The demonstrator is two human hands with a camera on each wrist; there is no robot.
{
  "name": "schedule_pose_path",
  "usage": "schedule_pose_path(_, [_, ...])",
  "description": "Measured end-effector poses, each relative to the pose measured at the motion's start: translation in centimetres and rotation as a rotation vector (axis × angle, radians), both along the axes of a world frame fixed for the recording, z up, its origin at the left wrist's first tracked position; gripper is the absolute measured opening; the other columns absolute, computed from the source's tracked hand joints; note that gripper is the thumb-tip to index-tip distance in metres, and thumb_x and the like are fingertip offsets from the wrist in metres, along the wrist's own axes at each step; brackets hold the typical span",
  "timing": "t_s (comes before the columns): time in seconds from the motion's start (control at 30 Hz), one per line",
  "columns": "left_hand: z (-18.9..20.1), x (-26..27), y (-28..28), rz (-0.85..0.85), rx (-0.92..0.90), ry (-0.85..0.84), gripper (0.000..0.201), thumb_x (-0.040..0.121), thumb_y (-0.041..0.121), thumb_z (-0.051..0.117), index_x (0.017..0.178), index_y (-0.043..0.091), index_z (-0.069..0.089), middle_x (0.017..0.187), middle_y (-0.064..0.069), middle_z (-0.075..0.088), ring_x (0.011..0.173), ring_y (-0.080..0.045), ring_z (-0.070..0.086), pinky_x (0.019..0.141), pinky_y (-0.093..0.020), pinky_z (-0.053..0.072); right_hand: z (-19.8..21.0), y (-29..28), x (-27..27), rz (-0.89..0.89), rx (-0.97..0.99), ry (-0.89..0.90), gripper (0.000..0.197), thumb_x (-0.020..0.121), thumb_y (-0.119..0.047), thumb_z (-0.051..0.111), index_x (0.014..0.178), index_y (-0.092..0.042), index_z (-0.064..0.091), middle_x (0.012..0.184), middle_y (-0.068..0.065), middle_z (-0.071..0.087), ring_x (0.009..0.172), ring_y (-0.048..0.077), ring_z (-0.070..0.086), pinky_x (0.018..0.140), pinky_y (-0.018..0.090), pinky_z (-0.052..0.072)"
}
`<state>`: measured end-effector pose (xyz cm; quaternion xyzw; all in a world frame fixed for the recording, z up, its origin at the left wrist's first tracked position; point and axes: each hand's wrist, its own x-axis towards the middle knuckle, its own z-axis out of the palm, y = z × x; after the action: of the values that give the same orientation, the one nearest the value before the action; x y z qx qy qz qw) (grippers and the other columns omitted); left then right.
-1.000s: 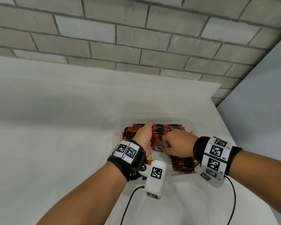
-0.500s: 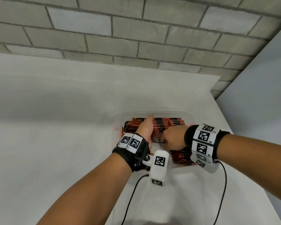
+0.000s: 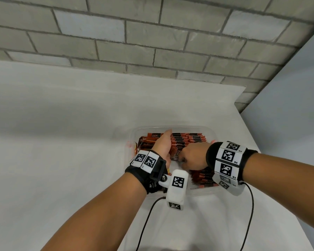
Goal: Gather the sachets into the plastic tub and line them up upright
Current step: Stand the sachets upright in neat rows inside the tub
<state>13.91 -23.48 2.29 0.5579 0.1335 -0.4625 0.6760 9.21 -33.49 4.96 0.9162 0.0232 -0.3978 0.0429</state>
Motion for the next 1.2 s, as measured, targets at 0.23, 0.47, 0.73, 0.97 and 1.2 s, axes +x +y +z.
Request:
schedule_pose_path(0.23, [1.0, -0.4, 0.4, -0.012, 0.025, 0.038, 0.04, 0.098, 0.045, 0.041, 0.119, 0.014, 0.055, 0.085, -0.006, 0.06, 0.071, -0.018, 0.054, 0.052, -0.028, 0.038, 0.2, -0.3, -0.3, -0.042, 0.026, -0.05, 0.03, 0.094, -0.033, 0.047, 0.104, -0.013, 0.067, 0.097, 0.005, 0.068, 0.089, 0.021, 0.061, 0.073, 0.028, 0.046])
schedule_pose_path(0.47, [1.3, -0.7, 0.4, 0.0, -0.059, 0.075, 0.06, 0.098, 0.045, 0.042, 0.146, 0.011, 0.031, 0.131, -0.015, 0.05, 0.105, -0.024, 0.052, 0.108, -0.042, 0.03, 0.7, -0.2, -0.5, -0.084, 0.056, -0.074, 0.029, 0.094, -0.032, 0.048, 0.108, -0.013, 0.066, 0.1, 0.005, 0.068, 0.088, 0.02, 0.06, 0.073, 0.027, 0.044])
schedule_pose_path(0.73, [4.7, 0.8, 7.2, 0.032, -0.187, -0.202, 0.049, 0.096, 0.038, 0.048, 0.136, 0.011, 0.044, 0.139, -0.019, 0.043, 0.115, -0.031, 0.054, 0.093, -0.038, 0.049, 1.9, 0.0, -1.4, -0.257, 0.335, -0.15, 0.029, 0.094, -0.035, 0.053, 0.118, -0.02, 0.061, 0.098, -0.01, 0.058, 0.086, 0.007, 0.053, 0.071, 0.018, 0.04])
schedule_pose_path(0.97, [3.1, 3.1, 15.2, 0.193, 0.045, -0.415, 0.02, 0.093, 0.028, 0.055, 0.106, 0.017, 0.064, 0.095, -0.008, 0.067, 0.063, -0.016, 0.058, 0.052, -0.026, 0.039, 1.5, 1.6, -1.5, -0.508, 0.487, -0.064, 0.047, 0.091, -0.027, 0.062, 0.135, -0.019, 0.046, 0.119, -0.002, 0.058, 0.1, 0.016, 0.059, 0.07, 0.028, 0.058])
schedule_pose_path(1.2, [0.5, 1.1, 14.2, 0.053, 0.123, -0.379, 0.025, 0.088, 0.013, 0.064, 0.112, 0.018, 0.058, 0.092, -0.005, 0.064, 0.072, -0.019, 0.062, 0.055, -0.029, 0.051, 0.9, 5.0, -0.1, -0.374, 0.353, 0.016, 0.063, 0.083, -0.03, 0.07, 0.137, -0.019, 0.04, 0.118, 0.002, 0.053, 0.095, 0.02, 0.059, 0.069, 0.032, 0.059])
